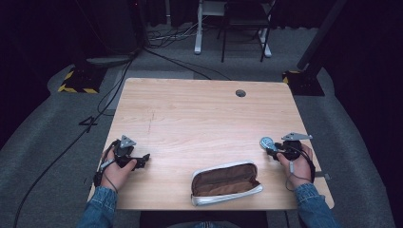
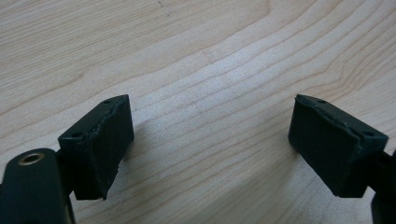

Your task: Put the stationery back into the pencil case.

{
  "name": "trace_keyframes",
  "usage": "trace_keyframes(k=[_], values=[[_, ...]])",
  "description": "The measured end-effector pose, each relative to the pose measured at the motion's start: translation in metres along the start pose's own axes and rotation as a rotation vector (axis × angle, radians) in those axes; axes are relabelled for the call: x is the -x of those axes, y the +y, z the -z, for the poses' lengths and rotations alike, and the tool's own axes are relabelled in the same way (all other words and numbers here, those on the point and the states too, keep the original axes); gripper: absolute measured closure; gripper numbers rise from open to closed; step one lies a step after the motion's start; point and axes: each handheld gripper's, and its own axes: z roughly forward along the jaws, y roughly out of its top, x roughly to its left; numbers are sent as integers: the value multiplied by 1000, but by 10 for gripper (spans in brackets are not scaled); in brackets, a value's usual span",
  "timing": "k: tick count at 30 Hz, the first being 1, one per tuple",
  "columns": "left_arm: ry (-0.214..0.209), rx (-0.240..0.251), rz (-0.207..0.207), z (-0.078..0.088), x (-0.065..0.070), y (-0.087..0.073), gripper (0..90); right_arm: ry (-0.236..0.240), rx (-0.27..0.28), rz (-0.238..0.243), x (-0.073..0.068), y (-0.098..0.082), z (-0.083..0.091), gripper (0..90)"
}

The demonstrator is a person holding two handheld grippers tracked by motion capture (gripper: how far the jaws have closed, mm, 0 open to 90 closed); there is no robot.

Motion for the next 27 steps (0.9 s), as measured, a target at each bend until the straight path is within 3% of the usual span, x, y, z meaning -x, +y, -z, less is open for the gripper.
trace_keyframes(k=[8,27], values=[[0,0,0,0,0,0,144,1,52,10,0,4,9,495],[0,-2,2,-1,1,1,142,8,112,48,-5,10,27,496]])
